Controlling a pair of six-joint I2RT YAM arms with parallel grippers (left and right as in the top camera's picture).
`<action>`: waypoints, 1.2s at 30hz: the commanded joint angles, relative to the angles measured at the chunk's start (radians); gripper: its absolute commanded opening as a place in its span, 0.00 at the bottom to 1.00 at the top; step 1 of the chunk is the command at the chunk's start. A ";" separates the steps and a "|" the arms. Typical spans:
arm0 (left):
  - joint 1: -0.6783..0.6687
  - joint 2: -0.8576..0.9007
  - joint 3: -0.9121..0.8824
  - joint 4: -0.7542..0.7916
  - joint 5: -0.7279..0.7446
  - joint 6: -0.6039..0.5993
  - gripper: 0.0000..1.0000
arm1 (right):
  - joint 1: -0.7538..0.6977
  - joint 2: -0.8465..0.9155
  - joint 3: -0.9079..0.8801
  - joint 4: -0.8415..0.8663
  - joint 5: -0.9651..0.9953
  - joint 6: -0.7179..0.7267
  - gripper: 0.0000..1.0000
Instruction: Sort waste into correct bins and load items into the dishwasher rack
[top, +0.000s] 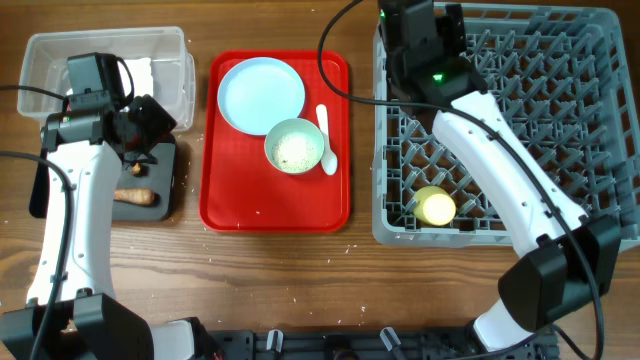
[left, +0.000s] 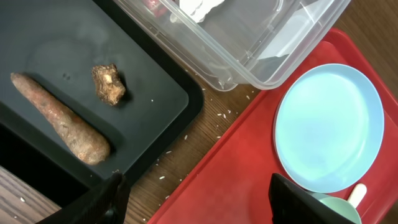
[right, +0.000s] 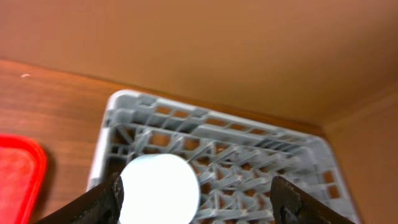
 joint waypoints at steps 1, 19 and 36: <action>-0.022 0.005 0.005 0.002 0.055 0.123 0.73 | -0.002 -0.047 0.002 -0.116 -0.287 0.140 0.90; -0.707 0.248 0.003 0.138 0.063 0.496 0.72 | -0.342 -0.119 0.002 -0.407 -0.890 0.333 0.85; -0.761 0.420 0.003 0.307 0.000 0.378 0.29 | -0.347 -0.119 0.002 -0.472 -0.875 0.303 0.86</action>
